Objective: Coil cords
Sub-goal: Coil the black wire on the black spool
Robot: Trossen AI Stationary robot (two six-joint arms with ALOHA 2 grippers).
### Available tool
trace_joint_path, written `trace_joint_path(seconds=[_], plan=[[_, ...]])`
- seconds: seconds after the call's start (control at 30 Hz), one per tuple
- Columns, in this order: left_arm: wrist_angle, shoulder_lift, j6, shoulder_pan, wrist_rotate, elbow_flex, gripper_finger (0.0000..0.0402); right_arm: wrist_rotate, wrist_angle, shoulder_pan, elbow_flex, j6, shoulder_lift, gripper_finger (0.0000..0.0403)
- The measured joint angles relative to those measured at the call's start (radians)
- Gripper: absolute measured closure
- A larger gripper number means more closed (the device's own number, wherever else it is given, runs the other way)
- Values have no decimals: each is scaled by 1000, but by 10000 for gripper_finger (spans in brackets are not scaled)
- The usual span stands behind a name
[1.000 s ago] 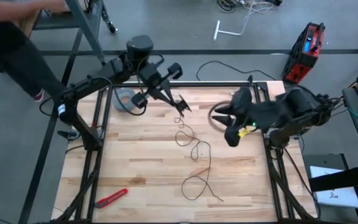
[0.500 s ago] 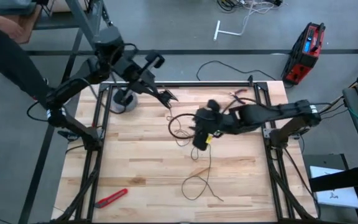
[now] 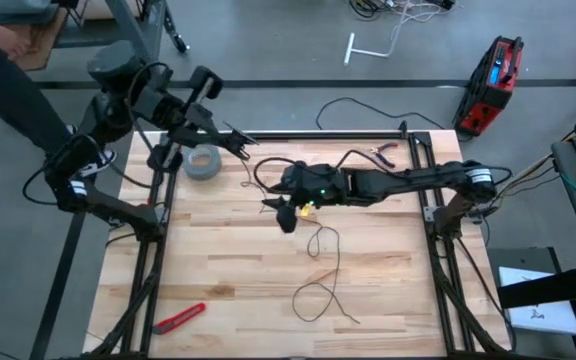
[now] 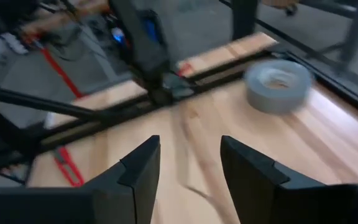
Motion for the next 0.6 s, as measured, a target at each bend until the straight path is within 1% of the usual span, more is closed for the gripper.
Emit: trace_joint_path(seconds=[0.07,0.13,0.2,0.27,0.3,0.4,0.5,0.57,0.6], plan=[[-23,-10,10,0,-15,0,401,-3,37,2,0,1,19,251],[-58,-19,21,0,-18,0,401,3,57,2,0,-1,28,271],[-94,-22,23,0,-19,0,401,21,85,0,0,-7,29,310],[-137,-22,26,0,-21,0,401,28,71,-1,0,-21,15,365],[-159,-22,33,0,-23,0,401,34,68,0,0,-42,6,383],[-207,-21,78,0,-33,0,401,83,18,5,0,-55,-42,395],[-229,-21,113,1,-33,0,401,108,-69,25,19,-121,-104,400],[-251,-21,134,7,-33,0,401,152,-138,58,69,-175,-138,401],[-265,-21,145,13,-33,0,401,170,-201,75,106,-211,-153,401]])
